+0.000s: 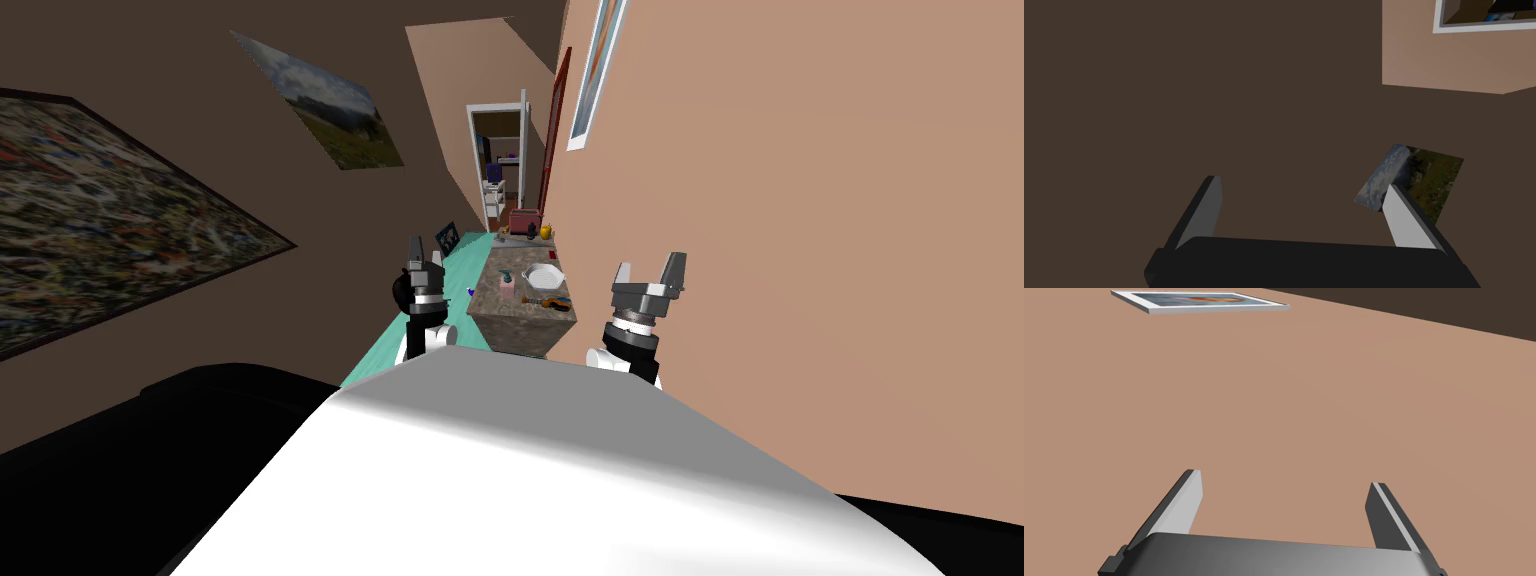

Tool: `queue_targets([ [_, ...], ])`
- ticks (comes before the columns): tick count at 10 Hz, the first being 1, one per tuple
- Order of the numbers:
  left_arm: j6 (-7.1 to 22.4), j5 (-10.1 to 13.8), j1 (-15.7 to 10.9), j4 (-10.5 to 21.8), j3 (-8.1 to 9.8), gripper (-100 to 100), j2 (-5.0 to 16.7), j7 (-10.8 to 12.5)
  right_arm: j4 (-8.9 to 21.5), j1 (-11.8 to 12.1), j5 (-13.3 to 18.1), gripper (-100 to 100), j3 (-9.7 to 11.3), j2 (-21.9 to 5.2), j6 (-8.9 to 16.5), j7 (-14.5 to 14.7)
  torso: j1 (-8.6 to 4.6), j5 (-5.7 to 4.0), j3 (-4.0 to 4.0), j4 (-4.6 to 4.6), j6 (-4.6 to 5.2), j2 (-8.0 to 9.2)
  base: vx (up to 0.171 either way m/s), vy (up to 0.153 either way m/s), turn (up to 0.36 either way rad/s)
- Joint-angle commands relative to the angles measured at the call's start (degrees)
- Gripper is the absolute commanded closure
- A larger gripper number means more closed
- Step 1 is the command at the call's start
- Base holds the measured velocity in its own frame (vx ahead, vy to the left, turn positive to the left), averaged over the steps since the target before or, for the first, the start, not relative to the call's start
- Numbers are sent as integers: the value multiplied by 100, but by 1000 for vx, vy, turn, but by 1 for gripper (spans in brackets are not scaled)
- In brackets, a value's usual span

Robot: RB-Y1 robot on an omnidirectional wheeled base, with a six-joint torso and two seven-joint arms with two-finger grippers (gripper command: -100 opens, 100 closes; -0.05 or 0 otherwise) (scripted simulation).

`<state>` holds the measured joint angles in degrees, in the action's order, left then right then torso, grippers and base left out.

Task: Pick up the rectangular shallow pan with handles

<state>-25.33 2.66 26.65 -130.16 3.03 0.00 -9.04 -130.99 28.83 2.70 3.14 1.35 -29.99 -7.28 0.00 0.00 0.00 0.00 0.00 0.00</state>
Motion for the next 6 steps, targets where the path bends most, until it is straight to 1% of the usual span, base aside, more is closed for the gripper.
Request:
queue_targets([
  [1,0,0,0,0,0,0,0,0,90,17,47,-100,-22,-265,-31,7,0,0,0,0,0,0,-24,20,-2],
  [4,0,0,-1,0,-1,0,-1,0,337,58,170,-100,-69,-754,-100,42,18,4,14,5,0,25,-69,51,-1],
  [6,0,0,-1,0,-1,0,-1,0,595,99,295,-100,-101,-1114,-159,93,18,4,17,6,0,29,-79,64,12],
])
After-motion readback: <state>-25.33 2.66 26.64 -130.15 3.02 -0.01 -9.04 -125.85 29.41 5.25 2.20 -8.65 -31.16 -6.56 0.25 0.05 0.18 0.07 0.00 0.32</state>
